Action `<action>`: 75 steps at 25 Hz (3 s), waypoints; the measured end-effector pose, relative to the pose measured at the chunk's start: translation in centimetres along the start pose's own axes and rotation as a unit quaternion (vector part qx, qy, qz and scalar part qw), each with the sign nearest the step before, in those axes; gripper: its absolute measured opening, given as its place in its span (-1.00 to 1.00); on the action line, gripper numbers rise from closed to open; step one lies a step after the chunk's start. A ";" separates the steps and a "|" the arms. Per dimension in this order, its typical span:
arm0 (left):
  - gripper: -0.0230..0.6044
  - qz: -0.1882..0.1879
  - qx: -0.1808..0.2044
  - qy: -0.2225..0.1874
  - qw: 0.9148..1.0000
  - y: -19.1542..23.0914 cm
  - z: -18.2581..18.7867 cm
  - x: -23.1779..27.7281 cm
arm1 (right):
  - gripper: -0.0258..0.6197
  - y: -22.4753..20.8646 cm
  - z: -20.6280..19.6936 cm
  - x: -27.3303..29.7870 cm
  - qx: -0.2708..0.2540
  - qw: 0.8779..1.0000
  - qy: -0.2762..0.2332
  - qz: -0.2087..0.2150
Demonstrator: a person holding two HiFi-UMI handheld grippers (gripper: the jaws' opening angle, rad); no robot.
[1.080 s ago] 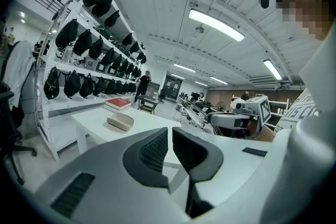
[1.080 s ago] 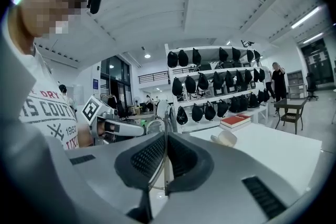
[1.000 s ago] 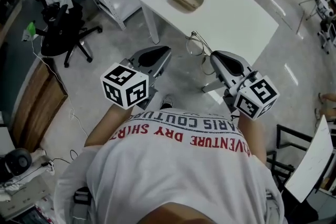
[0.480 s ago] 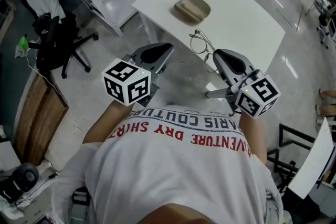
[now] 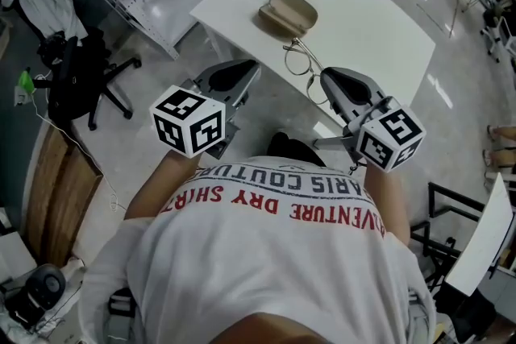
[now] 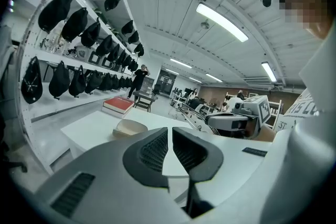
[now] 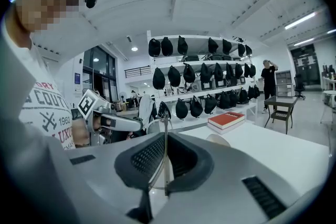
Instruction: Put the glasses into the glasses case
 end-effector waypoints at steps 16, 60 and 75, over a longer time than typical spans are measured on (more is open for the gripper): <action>-0.78 0.020 -0.030 0.029 0.999 5.8 1.2 7.0 | -0.82 -8.4 1.2 7.1 0.007 0.999 0.035 0.019; -0.78 0.083 -0.093 0.093 0.988 14.8 -1.6 14.8 | -0.82 -20.3 -10.3 23.7 0.074 0.973 0.198 0.091; -0.78 0.087 -0.101 0.091 0.987 15.2 -2.0 15.1 | -0.82 -20.5 -12.1 24.5 0.093 0.966 0.223 0.090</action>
Point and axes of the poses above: the fingertips, and each gripper's own axes: x forward along the fingers, y to its left, z out of its top, the point moved 2 cm from there along -x, backward along the fingers, and after that the axes turned 2 degrees about z, right-handed, at the moved point
